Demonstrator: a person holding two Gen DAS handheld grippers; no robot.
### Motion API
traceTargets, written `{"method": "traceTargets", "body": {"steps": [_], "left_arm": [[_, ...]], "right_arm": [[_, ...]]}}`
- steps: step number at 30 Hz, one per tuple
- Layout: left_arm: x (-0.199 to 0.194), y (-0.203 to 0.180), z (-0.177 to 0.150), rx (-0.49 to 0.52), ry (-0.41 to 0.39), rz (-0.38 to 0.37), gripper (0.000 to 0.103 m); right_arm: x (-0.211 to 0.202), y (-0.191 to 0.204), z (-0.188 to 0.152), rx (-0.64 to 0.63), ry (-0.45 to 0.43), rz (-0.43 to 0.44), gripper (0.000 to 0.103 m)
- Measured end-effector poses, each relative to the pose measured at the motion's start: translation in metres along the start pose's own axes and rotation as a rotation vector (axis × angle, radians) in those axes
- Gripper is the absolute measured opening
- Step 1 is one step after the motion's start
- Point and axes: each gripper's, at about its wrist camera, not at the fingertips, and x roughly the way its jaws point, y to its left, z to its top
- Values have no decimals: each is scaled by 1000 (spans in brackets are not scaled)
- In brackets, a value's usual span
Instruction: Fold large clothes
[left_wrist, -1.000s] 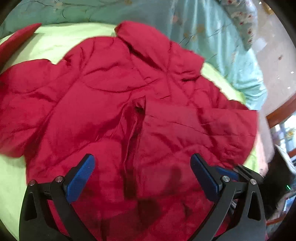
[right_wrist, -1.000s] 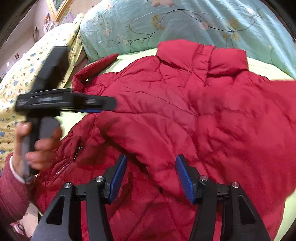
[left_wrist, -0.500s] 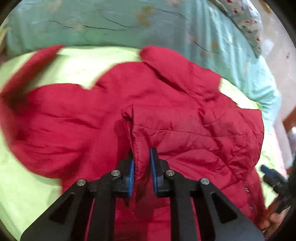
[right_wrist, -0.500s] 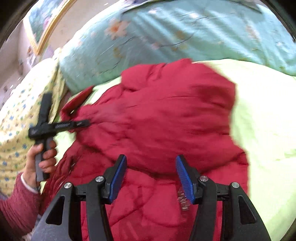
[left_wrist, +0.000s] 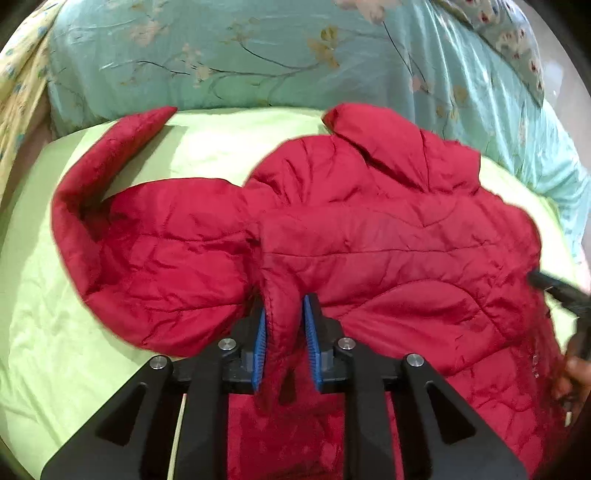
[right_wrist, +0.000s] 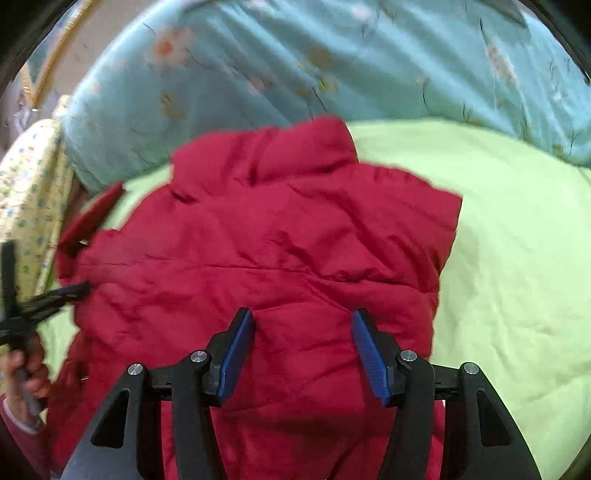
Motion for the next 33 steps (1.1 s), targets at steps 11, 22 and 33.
{"method": "traceTargets", "body": {"steps": [11,22,33], "left_arm": [[-16,-29,0,26,-49,-197,18],[50,-49,-17,66,63,-125,19],[50,-48,-23,94,48,-117,19]], "right_arm": [[17,0,-8,-4,11,-56,58],[-16,56,-10,-135,-58,-65,59],[33,49,-22,-152,52,-101,60]]}}
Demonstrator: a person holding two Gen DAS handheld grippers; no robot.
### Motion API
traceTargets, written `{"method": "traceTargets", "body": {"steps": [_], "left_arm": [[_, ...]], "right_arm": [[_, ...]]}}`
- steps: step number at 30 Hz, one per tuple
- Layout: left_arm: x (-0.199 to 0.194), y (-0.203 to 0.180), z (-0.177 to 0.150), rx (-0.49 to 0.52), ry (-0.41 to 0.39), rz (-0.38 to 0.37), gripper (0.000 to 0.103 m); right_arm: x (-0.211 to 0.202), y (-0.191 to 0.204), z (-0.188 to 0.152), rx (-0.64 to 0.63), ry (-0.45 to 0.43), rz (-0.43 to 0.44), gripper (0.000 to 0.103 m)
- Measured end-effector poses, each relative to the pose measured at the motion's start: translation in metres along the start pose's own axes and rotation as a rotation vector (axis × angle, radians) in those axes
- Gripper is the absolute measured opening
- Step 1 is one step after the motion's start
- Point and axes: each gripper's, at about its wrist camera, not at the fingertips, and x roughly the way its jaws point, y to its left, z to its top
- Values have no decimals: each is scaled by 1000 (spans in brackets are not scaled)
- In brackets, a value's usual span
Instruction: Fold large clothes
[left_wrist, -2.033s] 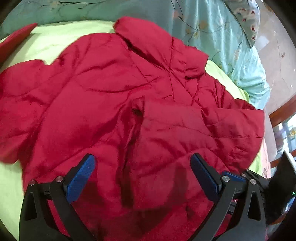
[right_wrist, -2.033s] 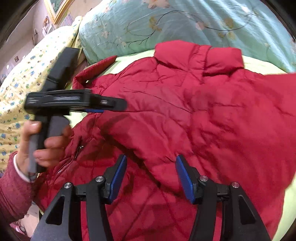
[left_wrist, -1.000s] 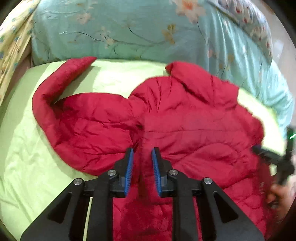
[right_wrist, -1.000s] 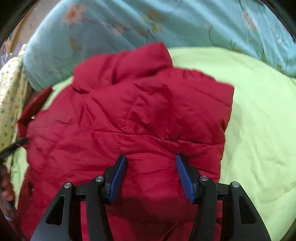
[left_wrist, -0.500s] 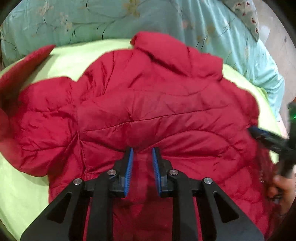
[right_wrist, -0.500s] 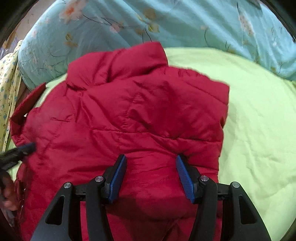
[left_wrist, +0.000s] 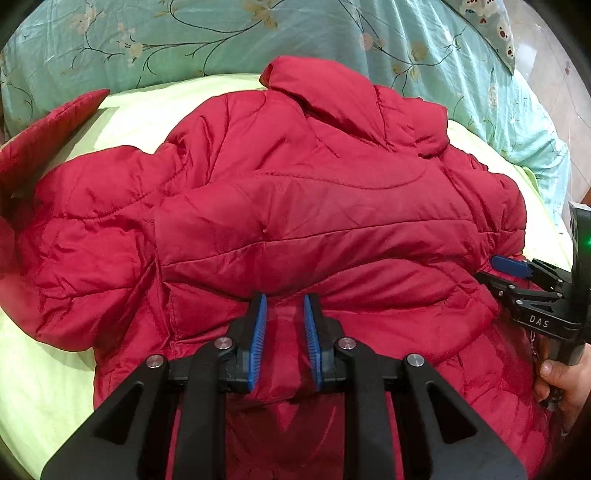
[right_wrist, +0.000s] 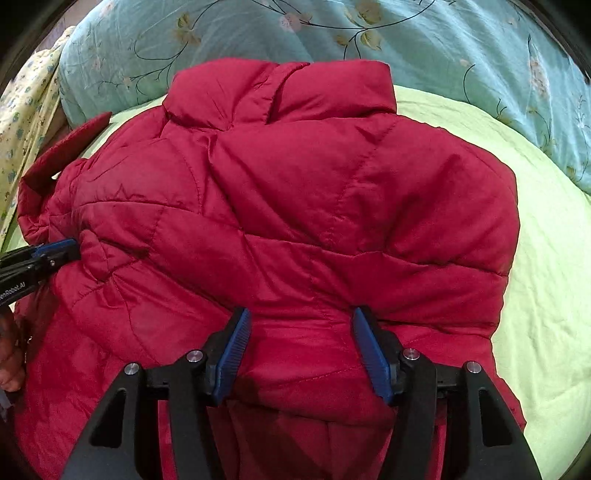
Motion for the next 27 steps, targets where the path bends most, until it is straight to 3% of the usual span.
{"method": "traceTargets", "body": {"steps": [4,12,21,24,27], "left_arm": [[-19,8,2,-13,-7,-31,19],[-56,35,8,-35,-60,60,19],[-60,47,2,-61,-43,79,21],[-62,50,3,-63,-43,91,25],[-66,50,6,-48,-47,117,40]], "right_arm": [[-14,-8,-1,47,-16,69,60],[-50,-19,-14,109,-57,149,60],[-67,-9,-28,115,-44,191,61],[-70,-8,-32,115,-39,201,61],[-72,-6,-36,114,-29,216,62]]}}
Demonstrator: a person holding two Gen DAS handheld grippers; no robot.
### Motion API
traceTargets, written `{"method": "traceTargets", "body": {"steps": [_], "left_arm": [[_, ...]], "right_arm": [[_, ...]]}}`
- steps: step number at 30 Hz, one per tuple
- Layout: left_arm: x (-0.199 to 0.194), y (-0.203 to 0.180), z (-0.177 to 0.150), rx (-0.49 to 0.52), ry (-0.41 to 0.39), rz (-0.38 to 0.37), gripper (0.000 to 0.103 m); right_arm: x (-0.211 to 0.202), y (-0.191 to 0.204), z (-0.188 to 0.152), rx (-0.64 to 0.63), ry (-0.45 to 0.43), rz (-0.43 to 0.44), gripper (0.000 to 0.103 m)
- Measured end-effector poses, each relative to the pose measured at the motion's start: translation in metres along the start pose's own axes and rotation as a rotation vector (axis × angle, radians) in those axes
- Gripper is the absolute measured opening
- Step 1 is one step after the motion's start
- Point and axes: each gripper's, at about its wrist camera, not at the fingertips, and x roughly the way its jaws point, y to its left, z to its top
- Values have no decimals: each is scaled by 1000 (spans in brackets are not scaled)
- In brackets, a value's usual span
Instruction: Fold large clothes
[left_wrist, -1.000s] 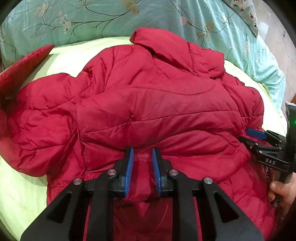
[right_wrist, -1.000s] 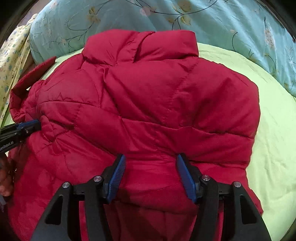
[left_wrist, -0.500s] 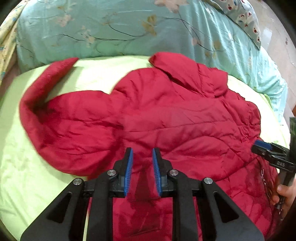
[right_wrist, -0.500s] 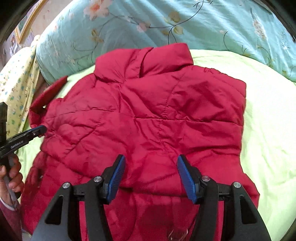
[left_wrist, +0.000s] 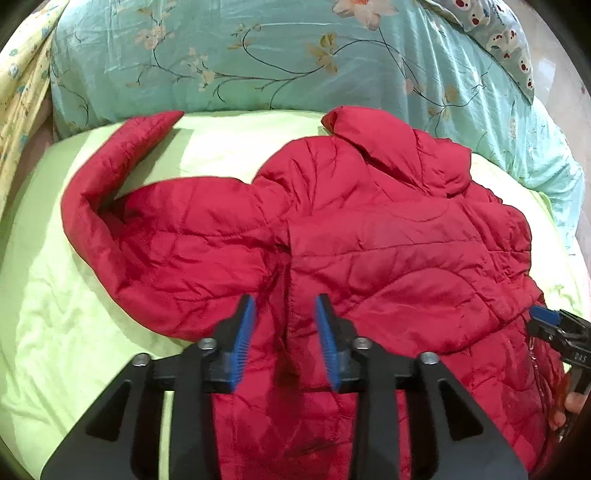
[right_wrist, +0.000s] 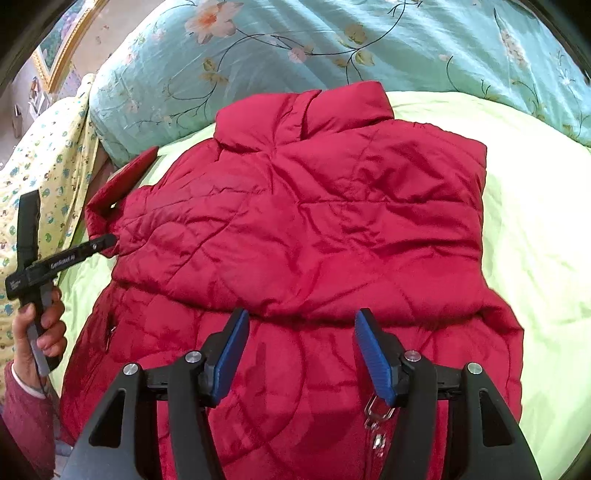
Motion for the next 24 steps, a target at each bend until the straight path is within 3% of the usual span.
{"method": "traceTargets", "body": {"steps": [5,7,9,14,15,19,23,24], "left_arm": [[-6,3,16,46,-18,90,54],[-7,9,30,58,-28,158,71],[-4,19,51,73,-35,240,78],[29,48,97,84,33,370,81],[40,56,106,85,54,425,81],[73,78,119,117,125,537,81],[102,98,119,103,222,565,81],[107,104,116,96,229,561,74]], "right_arm": [[-2,8,-9,-15,26,32,64],[-5,13,-14,-25,26,44,64],[-8,17,-17,-33,25,51,64],[-16,23,-21,-36,11,75,65],[-18,24,-21,-38,7,78,65],[-20,26,-21,-37,-1,97,65],[-16,26,-19,-27,8,106,65],[-16,26,-20,-25,8,111,65]]}}
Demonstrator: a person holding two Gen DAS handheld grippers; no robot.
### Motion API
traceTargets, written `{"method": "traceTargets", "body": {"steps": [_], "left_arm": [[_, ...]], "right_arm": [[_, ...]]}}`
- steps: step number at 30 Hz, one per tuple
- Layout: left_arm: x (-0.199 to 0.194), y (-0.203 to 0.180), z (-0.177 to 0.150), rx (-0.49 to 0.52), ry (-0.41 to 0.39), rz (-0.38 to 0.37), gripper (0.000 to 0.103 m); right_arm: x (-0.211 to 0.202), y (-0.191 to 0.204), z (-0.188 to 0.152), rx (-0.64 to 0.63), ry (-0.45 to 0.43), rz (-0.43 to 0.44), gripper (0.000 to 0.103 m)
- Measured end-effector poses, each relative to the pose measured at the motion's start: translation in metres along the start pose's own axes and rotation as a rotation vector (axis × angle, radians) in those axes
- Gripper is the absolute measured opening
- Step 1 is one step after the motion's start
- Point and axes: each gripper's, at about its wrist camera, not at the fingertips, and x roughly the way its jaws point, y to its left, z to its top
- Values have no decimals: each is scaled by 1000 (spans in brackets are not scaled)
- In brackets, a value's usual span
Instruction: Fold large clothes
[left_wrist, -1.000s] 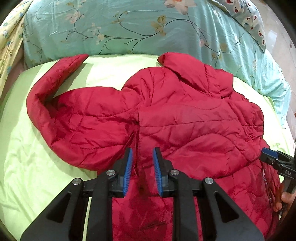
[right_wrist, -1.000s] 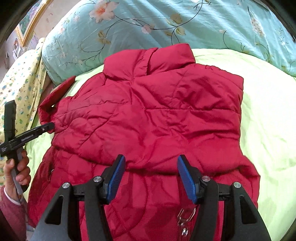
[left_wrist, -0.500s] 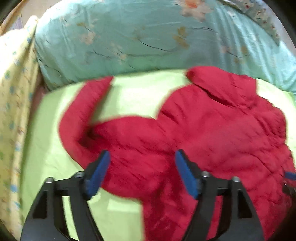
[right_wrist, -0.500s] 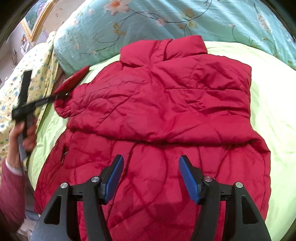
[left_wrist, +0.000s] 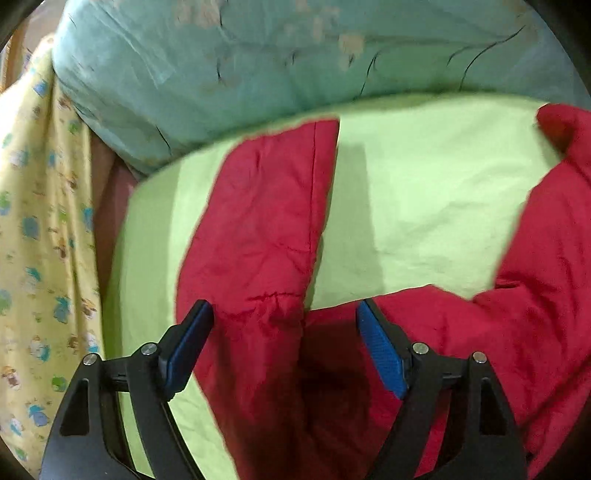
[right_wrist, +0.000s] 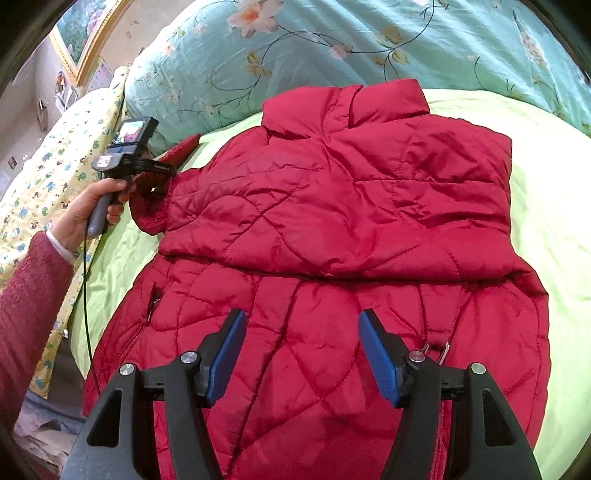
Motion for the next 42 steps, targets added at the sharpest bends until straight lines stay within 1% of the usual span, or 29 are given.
{"method": "traceTargets", "body": {"steps": [1,2,3,6,7,10,11,13,14,16,19,23,25,29,33,38,42], "left_arm": [[3,1,-2,-2,-1,-4,47],[7,4,-3,-11,5,-8,30],[7,9,-6,-31,7,-27,18],[-6,28,-17,-110,-49,-99,12],[-11,32,-21,-130,-62,-120,11],[-35,48,-38,-204,-129,-216,10],[-42,48,-41,-212,-142,-234,10],[-65,52,-56,-239,-192,-298,10],[-73,50,-59,-246,-208,-320,10],[-98,46,-74,-269,-264,-407,10],[-119,36,-85,-277,-312,-500,10],[-151,10,-106,-280,-366,-621,10],[-167,-5,-110,-268,-392,-658,9],[-184,-30,-114,-230,-426,-732,9],[-200,-69,-120,-187,-427,-804,9],[-205,-102,-127,-149,-421,-852,9],[-199,-126,-133,-110,-402,-856,9]], "right_arm": [[0,0,0,1,-1,3,65],[0,0,0,2,-3,5,65],[-1,0,0,2,-6,8,65],[-3,1,0,2,-19,13,65],[-4,1,0,4,-24,15,65],[-5,2,1,7,-34,22,65],[-5,3,1,6,-36,23,65],[-5,5,0,6,-37,25,65],[-5,5,0,6,-37,27,65],[-5,5,0,11,-38,26,65],[-4,4,-2,21,-37,21,65],[-6,0,-4,40,-39,21,65],[-8,-1,-5,52,-42,26,65],[-12,-8,-6,77,-52,45,65],[-16,-15,-8,110,-62,71,65],[-19,-28,-11,180,-72,119,67],[-22,-41,-12,247,-92,159,67]]}}
